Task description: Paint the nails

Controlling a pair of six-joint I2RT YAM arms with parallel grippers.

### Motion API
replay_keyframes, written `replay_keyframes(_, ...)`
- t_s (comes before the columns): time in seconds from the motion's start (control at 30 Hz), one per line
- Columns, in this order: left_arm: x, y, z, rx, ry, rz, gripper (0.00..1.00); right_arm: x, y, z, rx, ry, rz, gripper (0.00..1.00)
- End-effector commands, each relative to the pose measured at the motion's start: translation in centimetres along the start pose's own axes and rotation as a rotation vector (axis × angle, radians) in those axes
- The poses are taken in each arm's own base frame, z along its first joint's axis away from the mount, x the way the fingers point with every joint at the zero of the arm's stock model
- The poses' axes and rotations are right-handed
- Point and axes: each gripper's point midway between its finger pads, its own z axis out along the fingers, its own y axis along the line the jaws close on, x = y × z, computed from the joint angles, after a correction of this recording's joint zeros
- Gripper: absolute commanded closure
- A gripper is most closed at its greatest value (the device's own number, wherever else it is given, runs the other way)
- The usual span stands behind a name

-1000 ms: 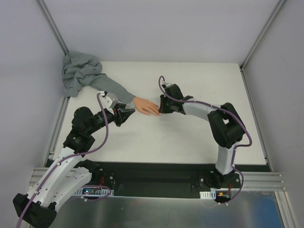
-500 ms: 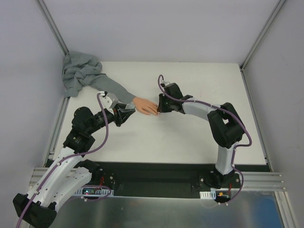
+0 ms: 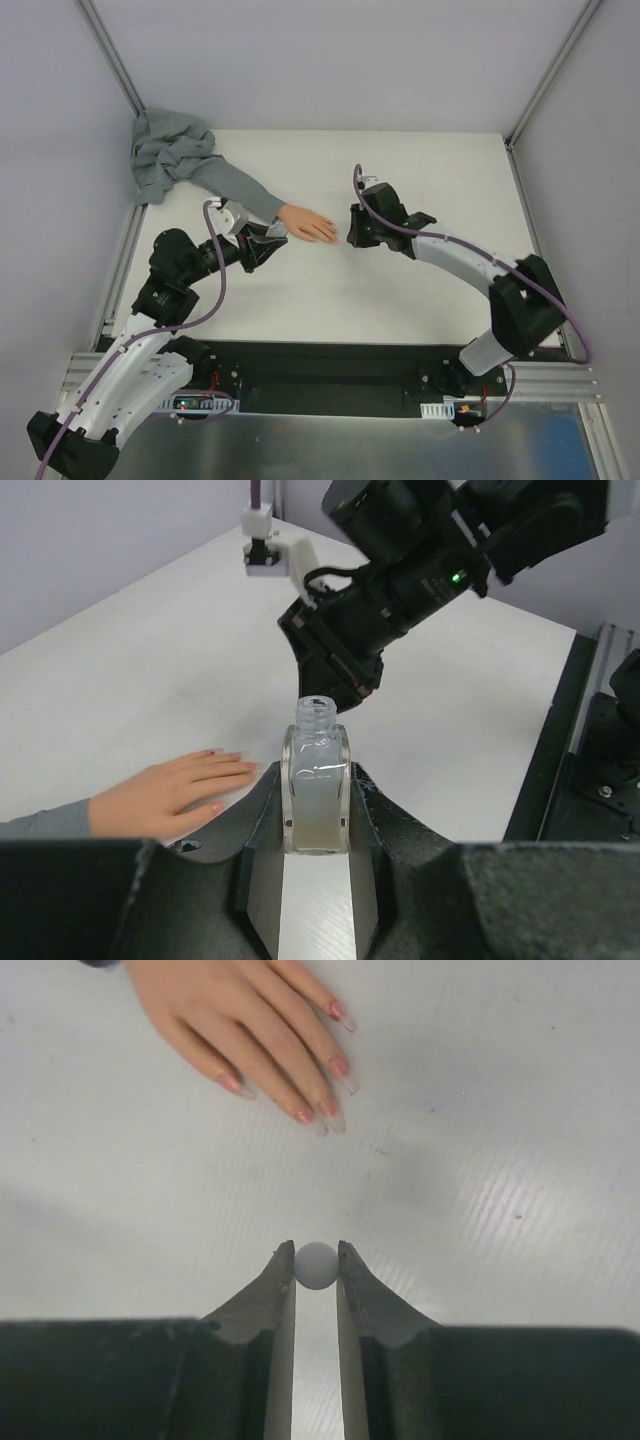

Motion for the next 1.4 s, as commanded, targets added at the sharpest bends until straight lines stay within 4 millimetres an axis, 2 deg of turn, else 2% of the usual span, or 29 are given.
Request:
replay_keyframes(0.0,-1.7,-2.7,-0.6,0.135,-0.072,0.029,1.0,-0.2,0.1,-6.4,0.055,-0.063,-0.078,0.99)
replay_keyframes(0.13,-1.7,-5.5,-0.9,0.267,-0.069,0.035,1.0,0.6,2.1,-10.4,0.029,-0.076,-0.133,0.99)
replay_keyframes(0.17,-1.7,-6.0,-0.8,0.291,-0.064,0.023,1.0,0.9,3.7,-11.5,-0.008,-0.085,-0.159,0.99)
replay_keyframes(0.2,-1.3,-7.3,-1.1,0.356,-0.04,0.007,1.0,1.4,4.1,-12.4,-0.009,-0.072,-0.174,0.99)
replay_keyframes(0.23,-1.5,-7.9,-1.2,0.387,-0.035,-0.001,1.0,0.7,5.5,-13.6,-0.035,-0.096,-0.184,0.99)
replay_keyframes(0.27,-1.3,-8.5,-1.4,0.421,-0.017,-0.029,1.0,1.3,7.2,-14.6,-0.071,-0.097,-0.217,0.99)
replay_keyframes(0.3,-1.1,-9.1,-1.7,0.451,-0.009,-0.035,1.0,0.9,7.5,-16.0,-0.065,-0.121,-0.226,0.99)
replay_keyframes(0.33,-0.5,-9.9,-2.4,0.495,-0.002,-0.032,1.0,0.1,8.8,-17.5,-0.096,-0.153,-0.226,0.99)
replay_keyframes(0.37,-0.2,-10.0,-2.7,0.499,-0.006,-0.017,1.0,0.1,10.1,-18.8,-0.135,-0.165,-0.231,0.99)
replay_keyframes(0.4,0.1,-10.1,-2.9,0.498,-0.016,0.001,1.0,-0.1,10.6,-19.9,-0.151,-0.176,-0.228,0.99)
replay_keyframes(0.43,0.6,-10.3,-3.2,0.493,-0.034,0.023,1.0,-1.0,11.6,-21.4,-0.184,-0.209,-0.214,0.99)
replay_keyframes(0.47,0.8,-10.3,-3.3,0.491,-0.045,0.044,1.0,-0.9,12.4,-22.3,-0.214,-0.213,-0.218,0.99)
replay_keyframes(0.57,0.7,-11.0,-3.8,0.521,-0.06,0.06,1.0,-1.8,14.7,-25.0,-0.305,-0.249,-0.217,0.99)
replay_keyframes(0.67,0.9,-11.2,-3.8,0.533,-0.052,0.05,1.0,-2.5,16.6,-26.8,-0.369,-0.283,-0.211,0.99)
replay_keyframes(0.77,0.8,-11.1,-3.8,0.526,-0.057,0.054,1.0,-2.9,18.4,-27.2,-0.416,-0.297,-0.209,0.99)
replay_keyframes(1.07,0.9,-10.9,-3.7,0.512,-0.058,0.057,1.0,-3.1,22.2,-26.3,-0.496,-0.293,-0.205,0.99)
replay_keyframes(1.37,1.3,-10.1,-3.4,0.461,-0.041,0.055,1.0,-3.4,21.5,-27.3,-0.494,-0.339,-0.182,0.99)
